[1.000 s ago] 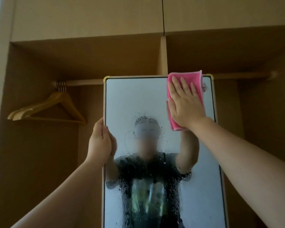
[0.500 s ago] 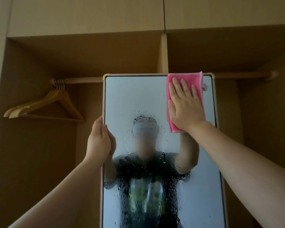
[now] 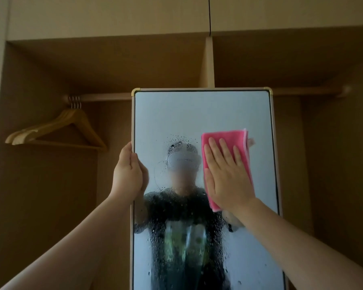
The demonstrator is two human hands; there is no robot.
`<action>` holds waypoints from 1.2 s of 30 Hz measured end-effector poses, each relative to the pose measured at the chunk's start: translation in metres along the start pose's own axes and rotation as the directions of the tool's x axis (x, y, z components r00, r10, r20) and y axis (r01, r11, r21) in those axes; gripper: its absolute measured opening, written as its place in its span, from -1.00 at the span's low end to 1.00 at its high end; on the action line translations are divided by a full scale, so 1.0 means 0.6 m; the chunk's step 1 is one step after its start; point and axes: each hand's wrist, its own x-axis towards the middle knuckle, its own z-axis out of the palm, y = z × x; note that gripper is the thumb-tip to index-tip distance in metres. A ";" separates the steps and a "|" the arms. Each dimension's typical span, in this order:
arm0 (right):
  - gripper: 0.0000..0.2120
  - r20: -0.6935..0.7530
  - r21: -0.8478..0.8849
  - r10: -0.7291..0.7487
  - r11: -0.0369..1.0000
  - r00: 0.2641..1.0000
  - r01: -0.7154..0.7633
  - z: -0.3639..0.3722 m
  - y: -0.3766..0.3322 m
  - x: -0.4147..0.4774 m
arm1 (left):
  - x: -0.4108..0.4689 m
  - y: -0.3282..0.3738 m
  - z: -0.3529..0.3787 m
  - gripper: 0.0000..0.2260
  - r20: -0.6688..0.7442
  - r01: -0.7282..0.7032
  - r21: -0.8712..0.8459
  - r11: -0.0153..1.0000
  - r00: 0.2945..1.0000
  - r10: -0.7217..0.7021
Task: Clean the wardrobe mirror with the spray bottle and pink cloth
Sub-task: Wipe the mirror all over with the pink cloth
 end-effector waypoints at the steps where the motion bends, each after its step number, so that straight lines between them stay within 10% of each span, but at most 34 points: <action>1: -0.46 0.003 -0.002 -0.018 1.000 1.000 0.018 0.004 -0.006 -0.013 | -0.001 0.001 -0.001 -0.69 0.017 0.007 0.003 1.000 1.000 -0.007; 36: -0.43 0.016 -0.083 -0.082 0.993 0.997 0.083 -0.053 0.000 0.209 | -0.008 0.010 -0.011 -0.64 0.101 0.035 -0.052 0.998 0.994 -0.030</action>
